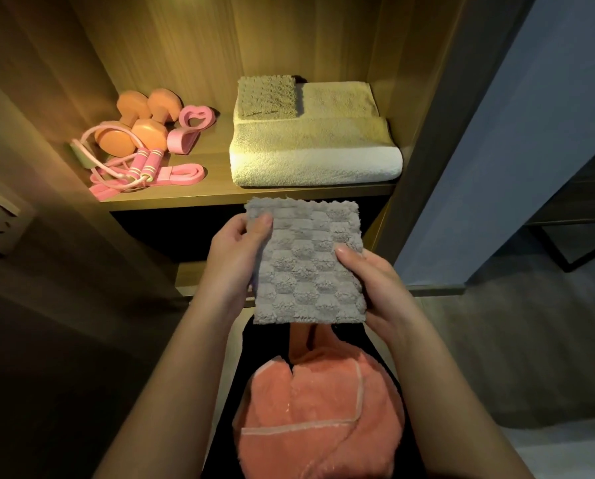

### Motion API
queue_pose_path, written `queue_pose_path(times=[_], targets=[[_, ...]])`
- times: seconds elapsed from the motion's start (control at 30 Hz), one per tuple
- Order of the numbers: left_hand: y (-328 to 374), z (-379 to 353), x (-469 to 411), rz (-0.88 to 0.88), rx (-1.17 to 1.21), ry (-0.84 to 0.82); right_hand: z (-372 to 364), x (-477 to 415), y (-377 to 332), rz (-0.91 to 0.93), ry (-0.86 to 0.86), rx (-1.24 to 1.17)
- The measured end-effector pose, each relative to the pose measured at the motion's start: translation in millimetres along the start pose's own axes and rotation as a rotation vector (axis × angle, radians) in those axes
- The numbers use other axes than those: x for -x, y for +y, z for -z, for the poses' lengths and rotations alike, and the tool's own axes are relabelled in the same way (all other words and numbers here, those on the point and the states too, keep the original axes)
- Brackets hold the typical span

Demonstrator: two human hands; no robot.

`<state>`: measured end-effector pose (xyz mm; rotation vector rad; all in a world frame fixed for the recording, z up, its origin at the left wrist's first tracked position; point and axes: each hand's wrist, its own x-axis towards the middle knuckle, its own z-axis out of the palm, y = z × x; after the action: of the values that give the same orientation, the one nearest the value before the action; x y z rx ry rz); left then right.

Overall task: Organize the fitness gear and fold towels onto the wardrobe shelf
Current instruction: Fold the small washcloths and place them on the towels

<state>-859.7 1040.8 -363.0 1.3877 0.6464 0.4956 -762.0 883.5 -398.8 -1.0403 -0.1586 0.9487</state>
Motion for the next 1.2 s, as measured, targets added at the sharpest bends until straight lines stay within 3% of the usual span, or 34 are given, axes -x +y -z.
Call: queue_pose_path(times=[0.1, 0.17, 0.33, 0.43, 0.67, 0.9, 1.1, 1.2], targets=[[-11, -1, 1, 0.1, 0.174, -0.079, -1, -2, 0, 0.104, 0.09, 0.015], [-19, -7, 4, 0.031, -0.021, -0.059, -5, -5, 1, 0.18, 0.153, 0.145], [-28, -14, -5, -0.281, -0.638, 0.228, -9, -19, 3, 0.526, 0.365, 0.78], [-33, -15, -11, -0.408, -0.685, 0.248, -7, -31, 2, 0.634, 0.431, 0.959], [-22, 0, -42, -0.533, -0.589, 0.159, -12, -69, -24, 0.434, 0.263, 0.724], [-8, -4, -99, -0.533, -0.426, 0.209, -44, -128, -56, 0.675, 0.364, 0.696], [11, 1, -176, -0.4, -0.262, 0.205, -44, -187, -95, 0.2, 0.05, 0.344], [21, 5, -221, -0.322, -0.285, 0.198, -38, -220, -110, 0.139, 0.054, 0.42]])
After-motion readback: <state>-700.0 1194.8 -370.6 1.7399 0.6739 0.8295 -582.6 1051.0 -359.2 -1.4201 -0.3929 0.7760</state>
